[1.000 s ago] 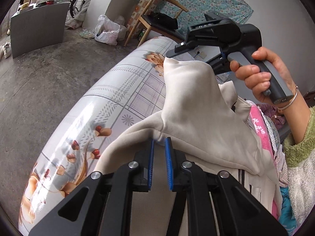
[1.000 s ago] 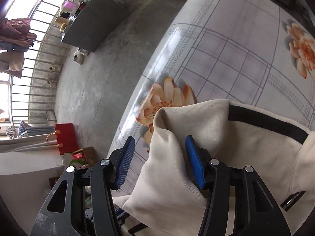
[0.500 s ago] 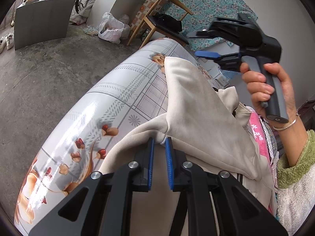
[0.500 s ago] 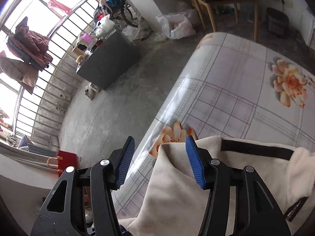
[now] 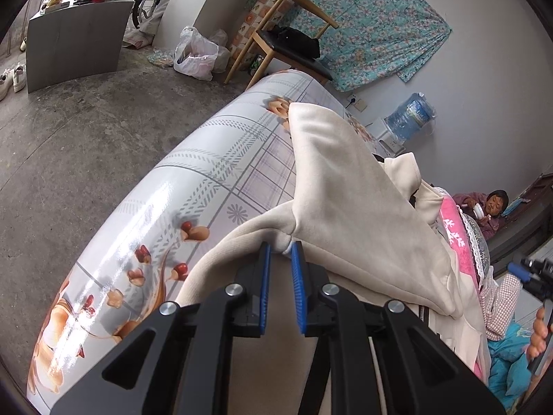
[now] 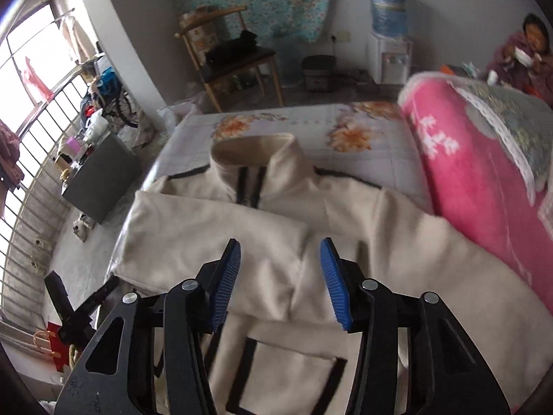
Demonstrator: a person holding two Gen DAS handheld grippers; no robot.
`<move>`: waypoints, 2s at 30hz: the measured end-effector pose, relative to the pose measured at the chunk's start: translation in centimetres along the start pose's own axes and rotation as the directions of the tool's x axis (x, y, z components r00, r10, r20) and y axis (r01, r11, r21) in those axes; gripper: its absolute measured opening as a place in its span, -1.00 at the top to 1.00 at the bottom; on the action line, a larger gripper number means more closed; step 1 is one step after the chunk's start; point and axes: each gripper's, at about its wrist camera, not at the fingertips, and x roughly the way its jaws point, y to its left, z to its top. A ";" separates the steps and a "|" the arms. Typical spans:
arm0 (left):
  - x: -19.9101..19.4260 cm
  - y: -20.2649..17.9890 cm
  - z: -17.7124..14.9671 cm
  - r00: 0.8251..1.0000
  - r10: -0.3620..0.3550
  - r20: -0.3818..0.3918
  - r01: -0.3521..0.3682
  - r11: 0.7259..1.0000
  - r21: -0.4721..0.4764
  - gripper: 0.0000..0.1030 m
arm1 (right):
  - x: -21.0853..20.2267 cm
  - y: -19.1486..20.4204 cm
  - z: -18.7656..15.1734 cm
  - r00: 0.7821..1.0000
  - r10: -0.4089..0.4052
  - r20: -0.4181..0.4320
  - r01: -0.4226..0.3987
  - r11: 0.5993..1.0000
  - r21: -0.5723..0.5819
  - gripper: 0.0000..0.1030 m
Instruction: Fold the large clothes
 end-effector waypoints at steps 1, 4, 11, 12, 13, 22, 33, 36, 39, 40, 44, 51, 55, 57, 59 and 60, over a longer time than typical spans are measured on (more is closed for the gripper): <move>-0.2 -0.2 0.0 1.000 0.011 0.004 -0.011 1.000 0.011 0.74 | 0.5 -1.4 -1.3 0.999 -0.006 -0.034 0.008 0.999 0.036 0.44; -1.9 -0.9 0.1 0.999 0.035 0.017 -0.036 0.999 0.041 0.74 | 2.2 -3.3 -4.0 0.996 -0.038 -0.081 0.043 0.997 0.069 0.57; -8.9 -2.1 -0.2 0.996 0.071 0.059 -0.076 0.993 0.090 0.73 | 5.4 -6.1 -5.1 0.991 0.021 -0.129 0.000 0.986 0.164 0.45; -9.5 -2.3 -0.2 0.995 0.071 0.066 -0.077 0.993 0.094 0.73 | 6.3 -6.5 -5.1 0.989 0.036 -0.142 -0.009 0.983 0.186 0.45; -10.0 -2.7 -0.1 0.995 0.072 0.069 -0.079 0.992 0.103 0.73 | 7.0 -6.8 -5.1 0.988 0.036 -0.153 -0.006 0.981 0.193 0.45; -7.5 -7.3 1.6 0.997 0.060 0.056 -0.070 0.978 0.195 0.73 | 5.8 -4.8 -4.8 0.996 -0.071 -0.055 0.073 0.997 0.036 0.96; 6.2 -13.3 6.4 0.985 0.118 -0.123 -0.069 0.937 0.343 0.73 | 7.6 -4.7 -5.2 0.981 -0.187 -0.058 0.188 0.982 -0.002 0.95; 10.6 -12.3 7.2 0.963 0.209 -0.171 -0.139 0.927 0.348 0.73 | 6.7 -4.7 -5.2 0.974 -0.223 -0.042 0.223 0.975 0.003 0.86; 11.9 -11.0 7.2 0.961 0.211 -0.179 -0.146 0.936 0.320 0.73 | 3.8 -4.2 -4.9 0.968 -0.246 0.050 0.246 0.969 0.012 0.66; 12.0 -10.9 7.1 0.959 0.216 -0.184 -0.147 0.933 0.330 0.73 | 3.1 -3.6 -4.7 0.969 -0.234 0.080 0.235 0.972 -0.007 0.53; 10.8 -11.4 6.3 0.961 0.219 -0.166 -0.154 0.929 0.335 0.72 | 3.8 -0.2 -3.8 0.987 -0.133 0.087 0.144 0.980 -0.139 0.12; 6.9 -15.3 2.5 0.971 0.187 -0.151 -0.106 0.896 0.431 0.14 | 9.6 0.7 -5.0 0.988 -0.139 -0.063 0.127 0.978 -0.165 0.02; 7.3 -16.2 0.3 0.960 0.230 -0.157 -0.124 0.858 0.498 0.01 | 5.7 0.6 -6.3 0.996 -0.080 -0.040 0.075 0.992 -0.105 -0.02; 8.0 -16.0 -0.7 0.947 0.276 -0.162 -0.158 0.843 0.515 -0.16 | 3.6 0.2 -7.5 0.995 -0.094 -0.015 0.092 0.992 -0.088 -0.05; 8.9 -15.5 -1.3 0.936 0.304 -0.180 -0.174 0.840 0.513 -0.20 | 1.7 -0.8 -9.1 0.995 -0.103 -0.016 0.102 0.993 -0.054 -0.05; 9.1 -15.3 -1.6 0.935 0.308 -0.174 -0.181 0.839 0.512 -0.21 | 0.7 -1.7 -10.0 0.995 -0.101 -0.018 0.101 0.994 -0.029 -0.05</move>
